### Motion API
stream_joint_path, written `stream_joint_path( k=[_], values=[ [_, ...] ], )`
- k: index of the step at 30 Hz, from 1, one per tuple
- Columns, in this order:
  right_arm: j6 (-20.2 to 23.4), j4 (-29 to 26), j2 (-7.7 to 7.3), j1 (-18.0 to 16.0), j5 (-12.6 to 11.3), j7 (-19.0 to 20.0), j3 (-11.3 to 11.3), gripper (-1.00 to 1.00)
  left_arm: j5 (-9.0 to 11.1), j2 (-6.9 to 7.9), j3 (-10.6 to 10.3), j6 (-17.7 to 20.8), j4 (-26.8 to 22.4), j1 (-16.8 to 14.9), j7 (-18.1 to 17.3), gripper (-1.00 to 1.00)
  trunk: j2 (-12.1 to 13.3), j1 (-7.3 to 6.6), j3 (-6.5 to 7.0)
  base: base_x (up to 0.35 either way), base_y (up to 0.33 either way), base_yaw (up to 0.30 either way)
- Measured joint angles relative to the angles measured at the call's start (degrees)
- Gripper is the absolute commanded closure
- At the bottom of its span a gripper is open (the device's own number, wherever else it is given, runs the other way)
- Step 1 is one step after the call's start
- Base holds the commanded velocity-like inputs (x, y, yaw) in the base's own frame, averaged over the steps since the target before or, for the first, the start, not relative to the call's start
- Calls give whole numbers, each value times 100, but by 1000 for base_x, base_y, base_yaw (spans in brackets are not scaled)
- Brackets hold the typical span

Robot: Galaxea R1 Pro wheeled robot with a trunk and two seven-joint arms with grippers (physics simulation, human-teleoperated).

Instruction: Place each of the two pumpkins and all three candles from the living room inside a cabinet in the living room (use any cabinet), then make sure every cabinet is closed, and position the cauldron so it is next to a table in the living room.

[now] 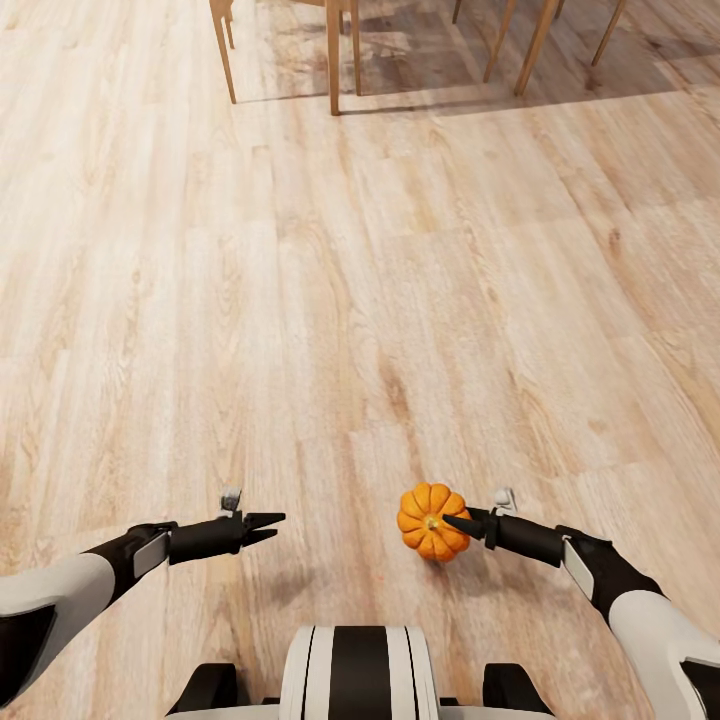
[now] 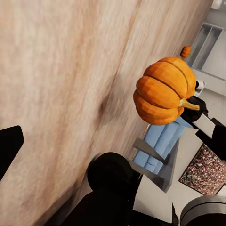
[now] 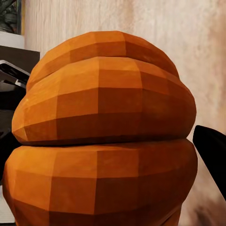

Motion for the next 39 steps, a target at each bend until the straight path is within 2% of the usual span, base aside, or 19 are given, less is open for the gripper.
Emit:
stream_joint_path(
  k=[1, 8, 15, 18, 21, 24, 27, 29, 33, 35, 39],
  values=[
    [30, 0, 1, 0, 0, 4, 1, 100, 12, 34, 8, 5, 1, 0, -2, -100, 0, 0, 0, 0, 0, 0],
    [-20, 55, 35, 0, -2, -45, 0, 100, -9, -22, -13, -5, 12, 0, 11, -100, 9, -18, 154, 0, 0, 0],
    [-28, 61, 46, -1, 8, -500, 1, 100, -26, -49, -18, -4, 9, -4, 16, -100, 19, -36, 310, 0, 0, 0],
    [-24, -2, 43, -1, 9, -860, -7, 100, -26, -164, -3, 3, 50, -63, 18, -100, 22, -44, 376, 0, 0, 0],
    [15, -322, 38, -3, -15, -1300, -28, 100, -25, -256, 26, 22, 153, -342, 21, -100, 26, -52, 443, 0, 0, 0],
    [42, -870, 48, -3, -35, -1656, -24, 100, -27, -267, 28, 55, 260, -710, 12, -100, 30, -60, 510, 0, 0, 0],
    [48, -1097, 33, -2, -26, -1791, -48, 100, -33, -253, 5, 63, 389, -968, 0, -100, 34, -68, 576, 0, 0, 0],
    [45, -1144, 19, -1, -18, -1827, -145, 100, -33, -250, 1, 62, 481, -1125, -1, -100, 37, -73, 620, 0, 0, 0],
    [46, -1233, 2, -1, -5, -1856, -496, 100, -43, -225, -40, 38, 574, -1389, -11, -100, 42, -83, 709, 0, 0, 0],
    [37, -1318, -15, -2, -5, -1860, -566, 100, -50, -207, -153, 23, 583, -1399, 0, -100, 45, -88, 753, 0, 0, -7],
    [-11, -1385, -15, 25, 59, -1963, -597, 100, -148, -215, -888, 12, 588, -1403, -12, -100, 50, -99, 865, 0, 0, -118]
  ],
)
